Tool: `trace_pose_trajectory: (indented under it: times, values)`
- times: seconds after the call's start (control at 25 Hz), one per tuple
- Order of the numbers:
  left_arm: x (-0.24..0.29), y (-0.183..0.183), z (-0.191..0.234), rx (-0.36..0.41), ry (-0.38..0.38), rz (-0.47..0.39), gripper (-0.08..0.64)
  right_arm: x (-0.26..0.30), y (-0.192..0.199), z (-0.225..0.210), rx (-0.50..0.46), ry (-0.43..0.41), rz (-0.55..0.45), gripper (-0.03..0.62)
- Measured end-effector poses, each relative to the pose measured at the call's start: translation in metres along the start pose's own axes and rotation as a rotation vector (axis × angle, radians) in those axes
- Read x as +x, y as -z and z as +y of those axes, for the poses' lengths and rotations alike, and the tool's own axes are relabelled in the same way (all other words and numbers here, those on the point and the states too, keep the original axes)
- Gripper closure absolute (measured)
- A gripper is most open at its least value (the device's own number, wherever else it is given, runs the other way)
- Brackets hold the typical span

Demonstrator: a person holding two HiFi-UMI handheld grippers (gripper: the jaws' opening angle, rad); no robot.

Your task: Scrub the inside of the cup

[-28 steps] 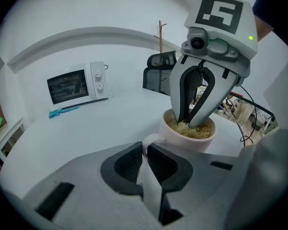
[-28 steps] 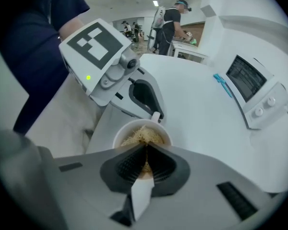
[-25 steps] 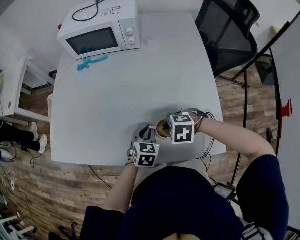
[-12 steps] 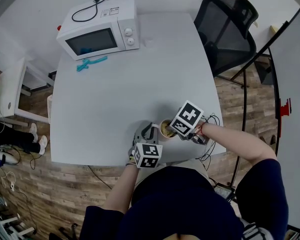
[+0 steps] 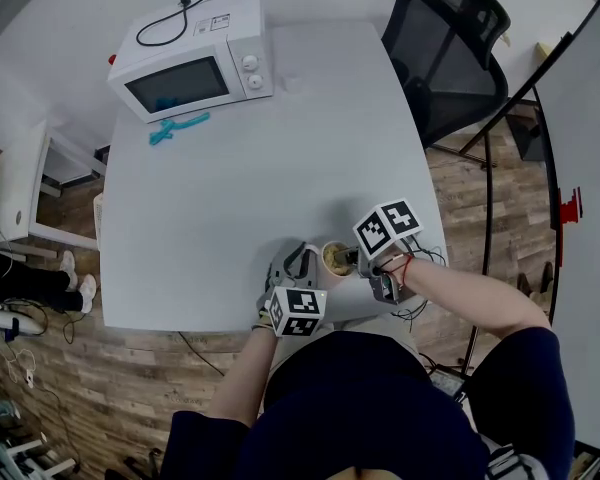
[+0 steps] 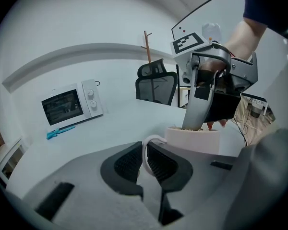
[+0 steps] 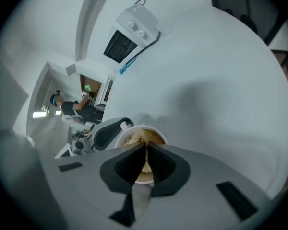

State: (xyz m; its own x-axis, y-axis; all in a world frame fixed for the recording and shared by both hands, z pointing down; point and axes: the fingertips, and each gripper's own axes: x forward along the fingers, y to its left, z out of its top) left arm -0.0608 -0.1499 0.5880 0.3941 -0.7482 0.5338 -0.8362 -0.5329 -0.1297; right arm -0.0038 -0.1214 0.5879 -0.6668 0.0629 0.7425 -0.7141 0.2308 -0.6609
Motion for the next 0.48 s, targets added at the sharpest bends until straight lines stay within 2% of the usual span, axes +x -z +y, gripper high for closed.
trace_pose_trajectory:
  times: [0.24, 0.32, 0.48]
  values:
    - [-0.0015, -0.0007, -0.0003, 0.024, -0.023, -0.016, 0.520, -0.0034, 0.0023, -0.0063, 0.306, -0.055, -0.063, 0.557]
    - [-0.0017, 0.0005, 0.0006, 0.021, -0.030, -0.016, 0.523, -0.0040, 0.0022, -0.0062, 0.341, -0.069, -0.074, 0.558]
    - [-0.0027, 0.0013, 0.0014, 0.014, -0.033, -0.018, 0.523, -0.0052, 0.0014, -0.0043, 0.305, -0.061, -0.076, 0.558]
